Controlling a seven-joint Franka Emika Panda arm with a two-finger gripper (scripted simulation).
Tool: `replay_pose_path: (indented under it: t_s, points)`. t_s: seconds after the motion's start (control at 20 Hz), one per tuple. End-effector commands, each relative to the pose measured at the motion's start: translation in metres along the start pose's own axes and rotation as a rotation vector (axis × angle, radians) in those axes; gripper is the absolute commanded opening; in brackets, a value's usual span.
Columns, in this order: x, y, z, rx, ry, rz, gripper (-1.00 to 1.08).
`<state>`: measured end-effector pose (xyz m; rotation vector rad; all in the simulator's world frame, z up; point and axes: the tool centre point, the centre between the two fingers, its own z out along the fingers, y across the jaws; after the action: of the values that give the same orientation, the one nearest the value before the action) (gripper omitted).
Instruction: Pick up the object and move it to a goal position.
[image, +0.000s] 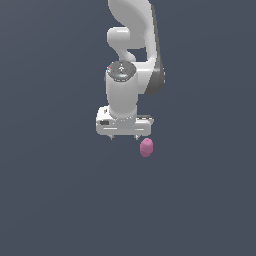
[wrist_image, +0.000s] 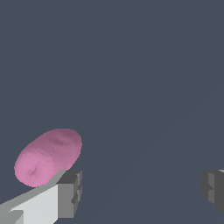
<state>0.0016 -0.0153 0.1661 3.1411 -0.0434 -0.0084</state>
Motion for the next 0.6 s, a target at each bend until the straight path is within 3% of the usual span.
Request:
replay_pose_path:
  t_s: [0.0, 0.55]
  points:
    - [0.000, 0.000, 0.000, 0.000, 0.000, 0.000, 1.00]
    - [-0.006, -0.015, 0.013, -0.012, -0.029, -0.048, 1.00]
